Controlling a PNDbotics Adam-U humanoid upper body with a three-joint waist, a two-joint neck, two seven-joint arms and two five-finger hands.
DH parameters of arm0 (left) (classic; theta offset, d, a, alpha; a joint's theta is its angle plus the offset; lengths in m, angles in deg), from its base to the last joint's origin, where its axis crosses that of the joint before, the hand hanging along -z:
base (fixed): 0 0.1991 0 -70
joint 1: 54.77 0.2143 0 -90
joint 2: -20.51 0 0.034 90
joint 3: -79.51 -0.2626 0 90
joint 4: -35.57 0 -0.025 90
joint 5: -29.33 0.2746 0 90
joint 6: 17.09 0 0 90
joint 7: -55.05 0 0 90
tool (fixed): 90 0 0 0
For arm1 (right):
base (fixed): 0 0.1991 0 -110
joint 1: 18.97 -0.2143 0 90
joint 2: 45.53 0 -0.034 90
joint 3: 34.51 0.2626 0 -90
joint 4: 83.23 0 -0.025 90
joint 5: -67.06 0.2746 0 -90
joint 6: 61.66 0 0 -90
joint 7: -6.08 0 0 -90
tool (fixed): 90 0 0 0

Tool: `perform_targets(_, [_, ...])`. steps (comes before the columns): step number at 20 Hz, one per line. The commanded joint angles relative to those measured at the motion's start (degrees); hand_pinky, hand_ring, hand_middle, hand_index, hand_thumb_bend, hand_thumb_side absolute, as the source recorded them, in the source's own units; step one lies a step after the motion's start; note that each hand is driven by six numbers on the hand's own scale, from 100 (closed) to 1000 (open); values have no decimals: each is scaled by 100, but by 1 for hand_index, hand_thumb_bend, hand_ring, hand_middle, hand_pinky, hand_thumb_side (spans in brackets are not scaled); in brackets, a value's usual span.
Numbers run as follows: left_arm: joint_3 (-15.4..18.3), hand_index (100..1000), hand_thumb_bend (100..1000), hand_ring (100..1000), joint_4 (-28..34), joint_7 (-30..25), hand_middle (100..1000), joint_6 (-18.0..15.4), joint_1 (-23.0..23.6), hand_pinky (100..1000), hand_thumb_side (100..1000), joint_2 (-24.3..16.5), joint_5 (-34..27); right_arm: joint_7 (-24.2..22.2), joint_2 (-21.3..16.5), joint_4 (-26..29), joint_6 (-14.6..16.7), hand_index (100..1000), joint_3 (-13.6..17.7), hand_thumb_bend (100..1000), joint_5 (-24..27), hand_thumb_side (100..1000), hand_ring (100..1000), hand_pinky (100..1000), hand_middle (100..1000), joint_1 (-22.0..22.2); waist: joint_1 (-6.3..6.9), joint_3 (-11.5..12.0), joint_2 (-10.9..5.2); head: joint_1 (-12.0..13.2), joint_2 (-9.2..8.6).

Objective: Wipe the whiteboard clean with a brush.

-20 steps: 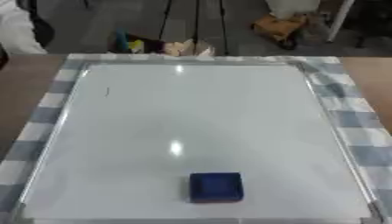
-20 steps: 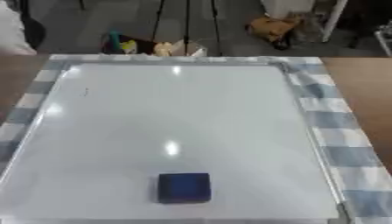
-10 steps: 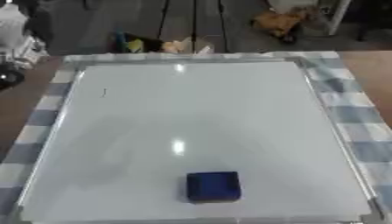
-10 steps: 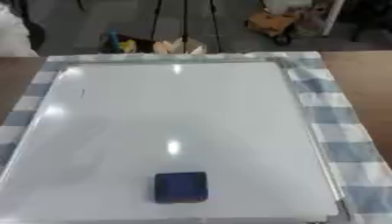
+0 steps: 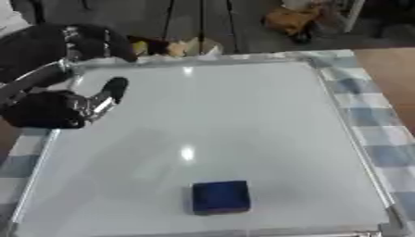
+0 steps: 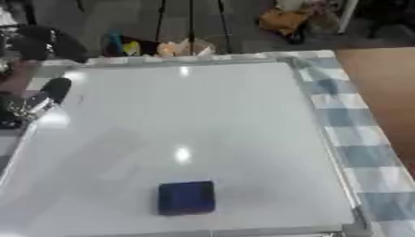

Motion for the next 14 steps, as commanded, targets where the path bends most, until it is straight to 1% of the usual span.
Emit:
perform_targets(1, [-134,943,190,834,96,-286,789,149,-187,804,1000,-190,-24,223,-66,85,180,857,166,100,-135,924,801,733,789,87,-5,-24,-57,-25,-77])
perform_targets(3, [-238,960,207,836,97,-433,793,165,-271,803,1000,-166,-4,289,24,85,273,858,148,100,-274,924,802,734,788,191,13,-39,-32,-32,-112])
perform_targets(6, [-353,953,244,838,98,-622,796,170,-402,800,1000,-77,28,388,158,85,352,858,82,100,-470,923,802,735,788,288,26,-44,-6,-43,-157])
perform_targets(8, [-427,951,252,844,98,-744,803,184,-487,803,1000,-3,49,452,228,85,390,859,38,100,-617,924,802,735,788,350,32,-37,2,-33,-168])
perform_targets(9, [-459,950,269,862,98,-801,820,199,-518,815,1000,34,57,489,258,85,400,859,22,100,-675,922,801,733,787,372,35,-34,3,-22,-162])
perform_targets(11, [-534,949,341,881,98,-943,830,253,-581,828,1000,147,60,568,314,85,412,859,3,100,-773,921,800,733,787,419,37,-15,3,-12,-138])
perform_targets(12, [-568,949,341,881,98,-1015,830,276,-604,828,1000,198,52,602,335,85,413,859,-4,100,-815,921,800,733,787,441,36,-4,2,-15,-127])
perform_targets(14, [-635,956,440,898,98,-1170,833,328,-628,840,942,300,37,648,383,85,404,859,-33,100,-896,921,800,733,786,478,35,16,2,-23,-94])
